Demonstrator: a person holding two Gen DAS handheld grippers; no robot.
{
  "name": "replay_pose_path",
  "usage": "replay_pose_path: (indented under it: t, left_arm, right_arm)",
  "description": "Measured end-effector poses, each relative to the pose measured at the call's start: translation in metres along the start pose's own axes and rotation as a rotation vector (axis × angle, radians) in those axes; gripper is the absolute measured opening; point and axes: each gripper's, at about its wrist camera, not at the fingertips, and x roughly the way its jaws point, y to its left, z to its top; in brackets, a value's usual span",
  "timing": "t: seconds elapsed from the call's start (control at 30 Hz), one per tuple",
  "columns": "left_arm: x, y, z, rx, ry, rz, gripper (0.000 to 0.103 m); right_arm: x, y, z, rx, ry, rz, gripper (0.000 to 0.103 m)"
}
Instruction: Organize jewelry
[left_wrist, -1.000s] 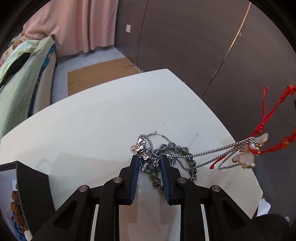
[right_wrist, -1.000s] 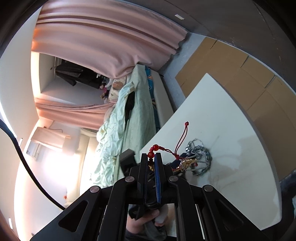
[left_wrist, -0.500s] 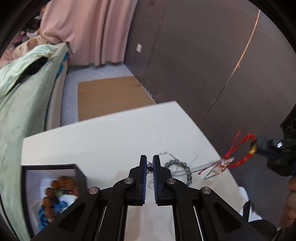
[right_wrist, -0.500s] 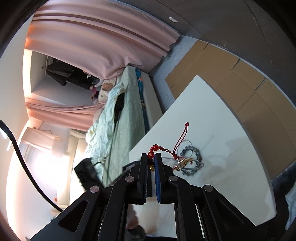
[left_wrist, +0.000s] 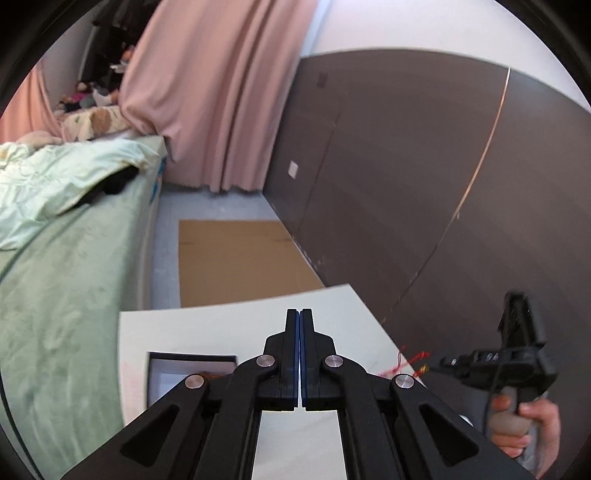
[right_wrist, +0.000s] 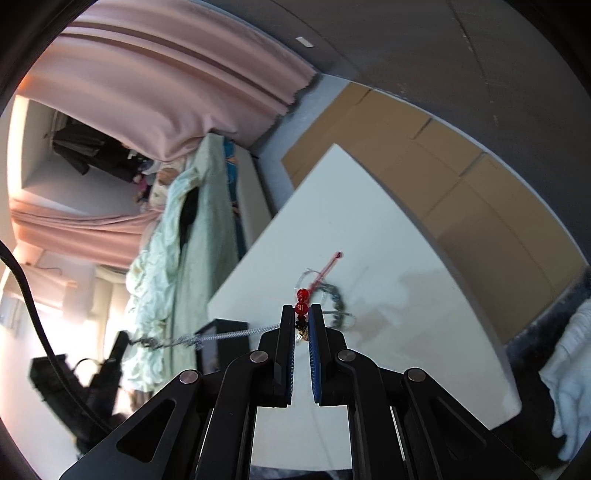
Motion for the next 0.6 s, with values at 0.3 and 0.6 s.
replay_pose_path:
  t: [0.3,0.6]
  left_arm:
    - [-0.035,0.010,0.001,-0.012,-0.025,-0.002,0.000]
    - [-0.013,0.000,-0.027,0.004,0.141,-0.056,0.013]
  right_arm:
    - [-0.006,0.005,-0.016,-0.009,-0.009,-0.004,0.009]
    - [-0.033,0.054,-0.037,-0.150,-0.064,0.168,0.009]
